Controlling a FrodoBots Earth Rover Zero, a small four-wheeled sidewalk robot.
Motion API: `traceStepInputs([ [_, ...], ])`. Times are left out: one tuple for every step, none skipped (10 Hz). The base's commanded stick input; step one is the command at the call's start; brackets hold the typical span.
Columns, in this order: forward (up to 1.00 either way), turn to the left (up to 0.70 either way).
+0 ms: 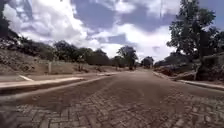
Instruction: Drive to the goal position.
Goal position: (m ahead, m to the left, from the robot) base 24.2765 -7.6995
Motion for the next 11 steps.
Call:
traceStepInputs([
  [1.00, 0.00],
  [1.00, 0.00],
  [1.00, 0.00],
  [1.00, 0.00],
  [1.00, -0.22],
  [1.00, -0.27],
  [1.00, -0.27],
  [1.00, -0.27],
  [1.00, -0.27],
  [1.00, -0.27],
  [1.00, -0.27],
])
